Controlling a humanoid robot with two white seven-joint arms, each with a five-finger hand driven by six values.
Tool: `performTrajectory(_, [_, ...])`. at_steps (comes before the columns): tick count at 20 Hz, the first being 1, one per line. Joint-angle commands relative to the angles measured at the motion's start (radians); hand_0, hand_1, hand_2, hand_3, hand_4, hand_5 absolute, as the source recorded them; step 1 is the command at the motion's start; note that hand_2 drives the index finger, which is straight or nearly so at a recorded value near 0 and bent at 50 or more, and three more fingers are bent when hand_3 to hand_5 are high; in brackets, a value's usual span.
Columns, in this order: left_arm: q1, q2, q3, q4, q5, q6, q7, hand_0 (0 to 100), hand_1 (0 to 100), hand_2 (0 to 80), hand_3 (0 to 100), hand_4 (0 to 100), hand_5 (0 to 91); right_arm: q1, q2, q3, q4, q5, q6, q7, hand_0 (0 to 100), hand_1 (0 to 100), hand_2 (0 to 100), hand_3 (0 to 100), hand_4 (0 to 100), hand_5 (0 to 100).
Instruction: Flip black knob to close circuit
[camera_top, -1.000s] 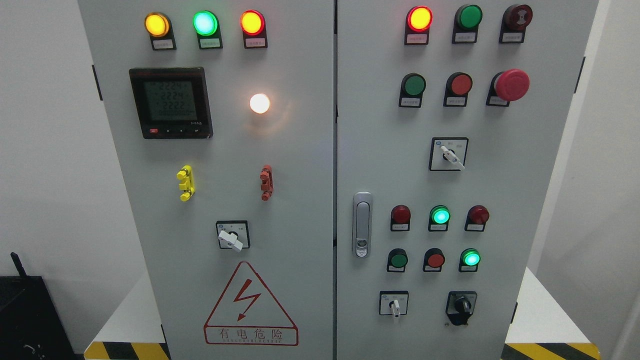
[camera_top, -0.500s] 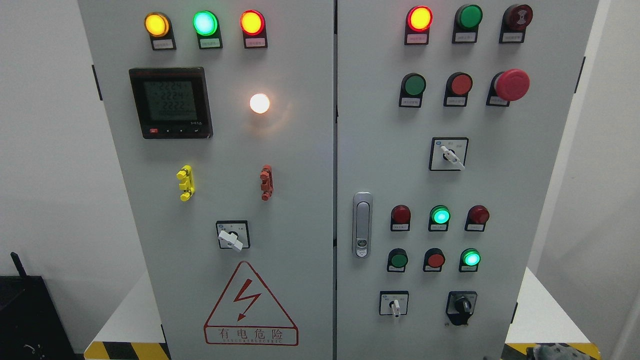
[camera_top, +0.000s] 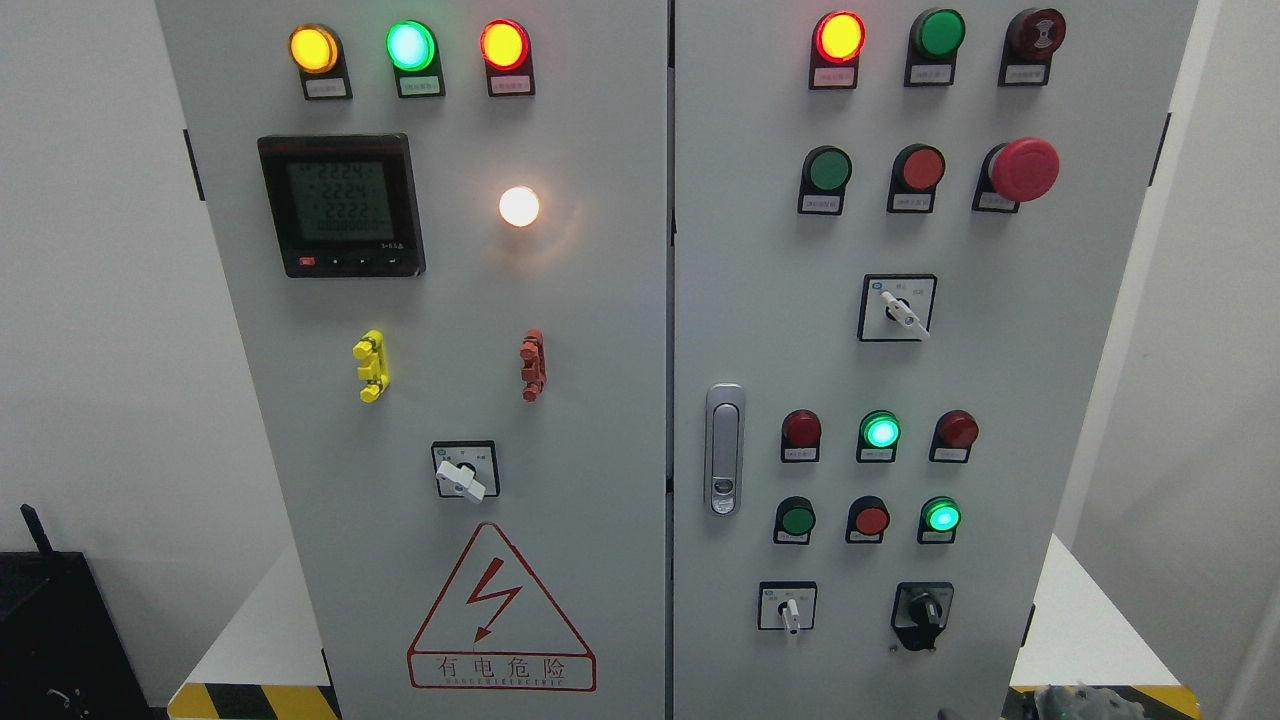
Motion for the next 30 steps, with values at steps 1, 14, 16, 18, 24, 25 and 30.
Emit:
performTrajectory(1, [0.034, 0.001, 0.011, -0.034, 0.008, 0.0, 0.0, 0, 0, 0.0, 5, 3, 0.0, -0.044, 0.02, 0.062, 0.061, 0.013, 0.002, -0.001, 0, 0, 88, 100, 83, 93])
performTrajectory(14, [0.034, 0.0, 0.011, -0.034, 0.008, 0.0, 0.0, 0, 0, 0.0, 5, 3, 0.0, -0.127, 0.022, 0.06, 0.151, 0.014, 0.003, -0.002, 0, 0, 88, 100, 83, 93])
performTrajectory(16, [0.034, 0.0, 0.011, -0.034, 0.008, 0.0, 0.0, 0, 0, 0.0, 5, 3, 0.0, -0.141, 0.022, 0.06, 0.17, 0.014, 0.003, -0.002, 0, 0, 88, 100, 83, 94])
performTrajectory(18, [0.034, 0.001, 0.011, -0.034, 0.008, 0.0, 0.0, 0, 0, 0.0, 5, 3, 0.0, -0.148, 0.02, 0.06, 0.182, 0.014, 0.005, -0.004, 0, 0, 88, 100, 83, 94])
performTrajectory(24, [0.034, 0.0, 0.011, -0.034, 0.008, 0.0, 0.0, 0, 0, 0.0, 5, 3, 0.0, -0.165, 0.016, 0.06, 0.22, 0.013, 0.028, -0.005, 0, 0, 88, 100, 83, 94])
performTrajectory(25, [0.034, 0.001, 0.011, -0.034, 0.008, 0.0, 0.0, 0, 0, 0.0, 5, 3, 0.0, -0.167, 0.016, 0.06, 0.223, 0.013, 0.029, -0.004, 0, 0, 88, 100, 83, 94])
performTrajectory(30, [0.034, 0.0, 0.011, -0.034, 0.008, 0.0, 0.0, 0, 0, 0.0, 5, 3, 0.0, -0.19, 0.017, 0.06, 0.24, 0.013, 0.031, -0.004, 0, 0, 88, 100, 83, 94])
